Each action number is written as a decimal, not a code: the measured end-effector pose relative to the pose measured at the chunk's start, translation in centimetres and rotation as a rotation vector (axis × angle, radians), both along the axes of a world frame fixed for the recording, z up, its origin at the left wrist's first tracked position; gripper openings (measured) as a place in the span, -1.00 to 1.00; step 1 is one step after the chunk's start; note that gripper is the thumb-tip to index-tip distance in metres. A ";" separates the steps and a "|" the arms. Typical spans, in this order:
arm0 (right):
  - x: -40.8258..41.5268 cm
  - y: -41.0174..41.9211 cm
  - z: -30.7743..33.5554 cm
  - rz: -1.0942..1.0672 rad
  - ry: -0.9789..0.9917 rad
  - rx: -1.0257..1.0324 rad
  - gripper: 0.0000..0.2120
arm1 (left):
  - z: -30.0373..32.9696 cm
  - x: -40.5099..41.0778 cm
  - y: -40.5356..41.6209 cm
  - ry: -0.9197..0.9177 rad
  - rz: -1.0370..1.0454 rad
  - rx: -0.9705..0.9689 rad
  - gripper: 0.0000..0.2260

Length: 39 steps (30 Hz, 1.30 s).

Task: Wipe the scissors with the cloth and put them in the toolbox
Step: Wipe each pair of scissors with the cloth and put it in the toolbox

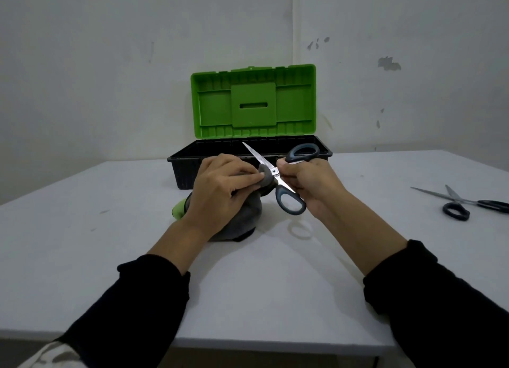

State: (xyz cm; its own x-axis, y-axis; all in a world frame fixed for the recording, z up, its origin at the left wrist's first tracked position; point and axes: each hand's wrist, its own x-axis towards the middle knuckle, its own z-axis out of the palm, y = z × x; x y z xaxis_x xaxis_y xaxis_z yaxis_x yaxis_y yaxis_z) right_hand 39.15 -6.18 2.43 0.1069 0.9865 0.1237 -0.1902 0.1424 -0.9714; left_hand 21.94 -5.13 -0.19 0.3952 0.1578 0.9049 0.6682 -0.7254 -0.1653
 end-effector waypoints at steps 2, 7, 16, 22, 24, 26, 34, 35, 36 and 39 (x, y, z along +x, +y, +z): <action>-0.1 0.2 -0.2 -0.046 -0.061 0.011 -0.92 | 0.0 0.2 0.1 0.021 -0.023 -0.011 -0.87; -0.7 0.3 -0.5 -0.071 -0.109 0.039 -0.89 | -0.4 0.6 0.3 0.051 -0.039 -0.083 -0.84; 1.1 -0.5 0.8 -0.037 -0.025 0.058 -0.80 | -0.3 -0.6 0.2 0.066 -0.001 -0.101 -0.83; -0.2 -0.4 0.7 -0.007 0.037 0.022 -0.85 | -0.3 0.2 0.2 0.025 -0.025 -0.065 -0.81; 0.8 -0.4 1.1 -0.025 0.066 0.041 -0.83 | -0.5 -0.6 0.5 0.023 0.002 -0.100 -0.79; 1.7 -0.4 1.1 -0.061 0.006 0.039 -0.85 | -0.6 -1.3 0.7 0.025 0.032 -0.163 -0.79; 3.7 -1.2 2.4 0.146 -0.333 0.107 -0.94 | 1.6 -2.7 1.0 -0.539 0.057 -0.604 -0.91; 4.0 -1.3 2.7 0.200 -0.366 0.098 -0.94 | 2.0 -2.7 1.2 -0.603 0.039 -0.661 -0.91; 4.1 -1.4 2.8 0.262 -0.391 0.085 -0.95 | 2.2 -2.8 1.3 -0.650 0.018 -0.722 -0.92; 3.5 -1.2 2.8 0.417 -0.513 0.060 -0.95 | 2.8 -2.5 1.0 -0.682 -0.109 -0.891 -0.94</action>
